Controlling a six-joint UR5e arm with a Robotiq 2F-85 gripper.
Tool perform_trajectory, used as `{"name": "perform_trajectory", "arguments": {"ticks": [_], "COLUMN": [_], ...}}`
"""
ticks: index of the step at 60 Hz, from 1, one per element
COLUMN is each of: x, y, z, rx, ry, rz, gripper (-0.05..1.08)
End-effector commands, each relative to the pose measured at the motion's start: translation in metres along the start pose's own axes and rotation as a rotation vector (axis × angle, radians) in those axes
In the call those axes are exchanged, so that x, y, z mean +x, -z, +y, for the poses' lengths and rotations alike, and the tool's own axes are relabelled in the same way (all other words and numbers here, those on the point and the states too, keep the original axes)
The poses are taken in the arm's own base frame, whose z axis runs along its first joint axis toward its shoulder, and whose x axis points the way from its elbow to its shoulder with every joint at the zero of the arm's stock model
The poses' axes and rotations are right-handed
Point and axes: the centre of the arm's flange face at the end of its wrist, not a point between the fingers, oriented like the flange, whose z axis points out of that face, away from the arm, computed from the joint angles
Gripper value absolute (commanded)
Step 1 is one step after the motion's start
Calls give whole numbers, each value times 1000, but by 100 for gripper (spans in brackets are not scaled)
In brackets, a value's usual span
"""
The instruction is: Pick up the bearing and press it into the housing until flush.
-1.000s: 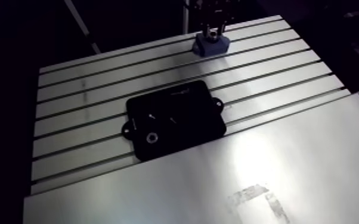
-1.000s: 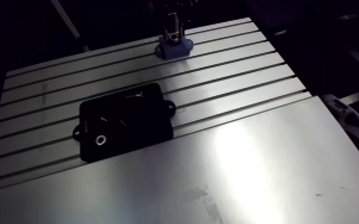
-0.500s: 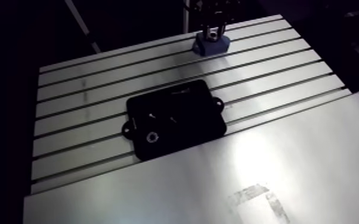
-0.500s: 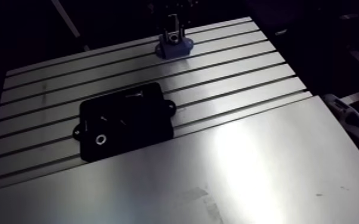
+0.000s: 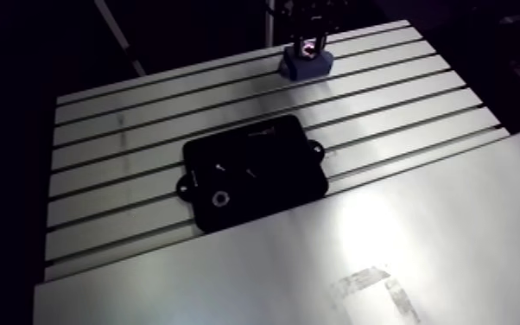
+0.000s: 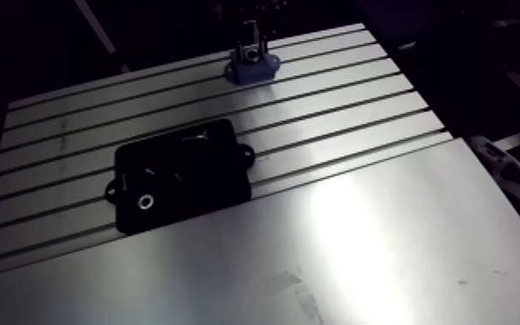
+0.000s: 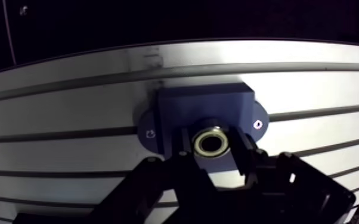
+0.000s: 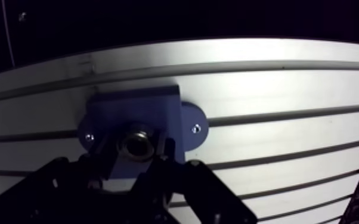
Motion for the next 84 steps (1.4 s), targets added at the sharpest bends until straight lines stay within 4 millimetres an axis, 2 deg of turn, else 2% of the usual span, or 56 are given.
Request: {"name": "perform_trajectory", "arguments": {"ticks": [1, 57, 66, 68, 69, 70, 71, 72, 73, 75, 84], "x": [-1, -4, -4, -4, -5, -5, -5, -5, -5, -5, -4], "y": [0, -3, -1, -1, 0, 0, 1, 1, 1, 2, 8], "z": [-1, -3, -4, -4, -3, -3, -4, -4, -3, -3, -5], "rx": [3, 4, 5, 4, 2, 2, 3, 3, 1, 1, 3], "ry": [0, 5, 4, 3, 5, 5, 3, 3, 3, 3, 3], "rz": [0, -8, -6, -6, -5, -5, -4, -4, -4, -2, 9], "gripper": [73, 73, 71, 66, 52, 52, 27, 27, 5, 1, 0]}}
